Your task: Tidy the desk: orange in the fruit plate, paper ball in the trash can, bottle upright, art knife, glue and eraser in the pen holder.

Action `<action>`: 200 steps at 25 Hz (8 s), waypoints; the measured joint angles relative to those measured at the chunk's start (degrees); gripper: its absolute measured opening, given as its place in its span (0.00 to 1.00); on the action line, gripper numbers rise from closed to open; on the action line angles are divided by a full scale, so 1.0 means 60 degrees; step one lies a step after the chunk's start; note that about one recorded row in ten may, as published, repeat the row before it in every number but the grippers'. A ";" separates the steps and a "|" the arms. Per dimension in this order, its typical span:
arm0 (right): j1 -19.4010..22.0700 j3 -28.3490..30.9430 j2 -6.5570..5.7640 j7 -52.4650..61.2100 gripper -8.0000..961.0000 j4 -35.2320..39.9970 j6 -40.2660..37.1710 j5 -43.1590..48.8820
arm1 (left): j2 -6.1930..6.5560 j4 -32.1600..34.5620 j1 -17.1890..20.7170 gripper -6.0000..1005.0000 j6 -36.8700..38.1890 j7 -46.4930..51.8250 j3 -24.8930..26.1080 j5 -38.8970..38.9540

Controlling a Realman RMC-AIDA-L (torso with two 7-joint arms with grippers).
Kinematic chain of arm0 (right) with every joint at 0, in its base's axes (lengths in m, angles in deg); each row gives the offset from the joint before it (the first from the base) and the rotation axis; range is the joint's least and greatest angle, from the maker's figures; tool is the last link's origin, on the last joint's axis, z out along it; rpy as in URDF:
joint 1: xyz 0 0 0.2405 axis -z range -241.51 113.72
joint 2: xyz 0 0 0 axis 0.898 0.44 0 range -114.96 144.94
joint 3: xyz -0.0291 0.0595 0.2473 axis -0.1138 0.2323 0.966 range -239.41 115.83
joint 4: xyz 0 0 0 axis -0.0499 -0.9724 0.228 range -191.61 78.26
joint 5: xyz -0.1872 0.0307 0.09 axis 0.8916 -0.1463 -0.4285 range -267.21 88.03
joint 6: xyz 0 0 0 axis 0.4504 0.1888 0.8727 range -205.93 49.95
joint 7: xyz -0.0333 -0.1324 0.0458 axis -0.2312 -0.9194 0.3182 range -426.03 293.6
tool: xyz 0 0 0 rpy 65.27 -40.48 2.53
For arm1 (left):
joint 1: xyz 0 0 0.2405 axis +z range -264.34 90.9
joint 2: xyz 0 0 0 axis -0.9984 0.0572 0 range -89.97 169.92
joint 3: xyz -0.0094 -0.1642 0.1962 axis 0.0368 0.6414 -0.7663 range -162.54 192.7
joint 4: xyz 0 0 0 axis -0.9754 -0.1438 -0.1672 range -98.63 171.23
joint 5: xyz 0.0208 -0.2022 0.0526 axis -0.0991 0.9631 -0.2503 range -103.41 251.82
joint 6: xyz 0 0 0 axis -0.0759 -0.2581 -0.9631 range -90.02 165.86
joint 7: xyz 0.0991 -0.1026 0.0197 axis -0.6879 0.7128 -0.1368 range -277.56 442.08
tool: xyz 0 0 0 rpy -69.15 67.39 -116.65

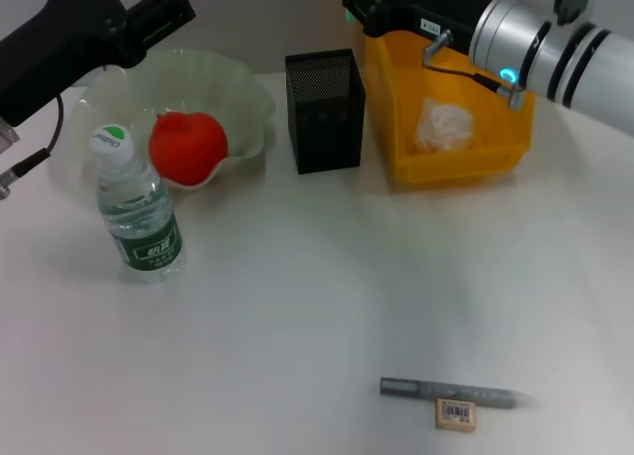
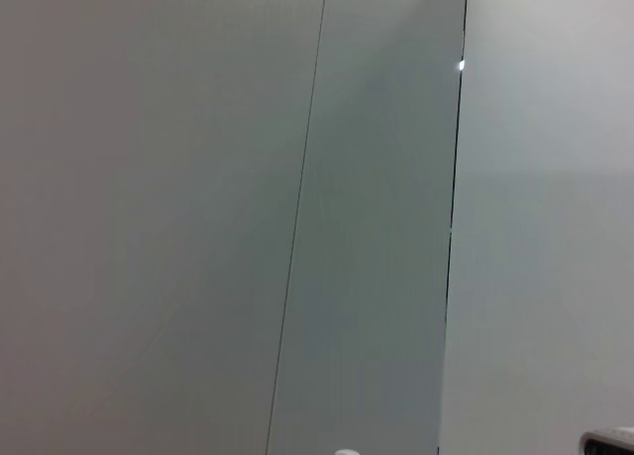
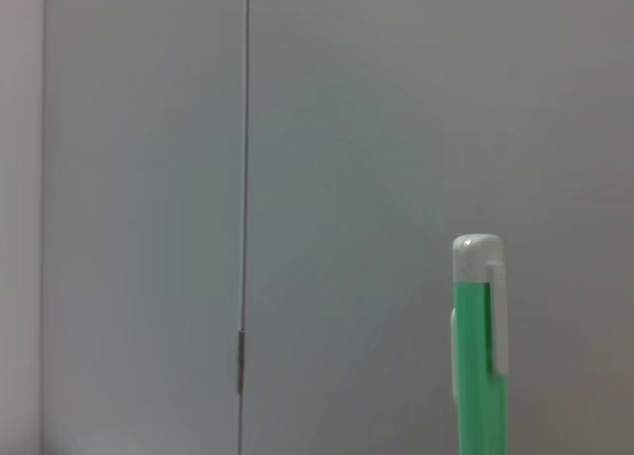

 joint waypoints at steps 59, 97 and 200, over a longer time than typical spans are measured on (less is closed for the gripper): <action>-0.0621 -0.0393 0.0075 -0.2390 0.19 -0.1582 0.1015 -0.0790 | 0.0014 0.0206 0.0029 0.73 0.0188 -0.0246 -0.0064 -0.0014; 0.2769 -0.2600 -0.0033 0.8402 0.57 0.5775 -0.0722 0.4909 | -0.0006 0.0112 0.0155 0.72 0.0232 -0.0310 0.0266 0.0040; -0.0988 -0.4969 0.0016 1.2701 0.56 0.4351 -0.8338 1.0974 | -0.0029 0.0001 0.0286 0.72 0.0171 -0.0517 0.0390 0.0090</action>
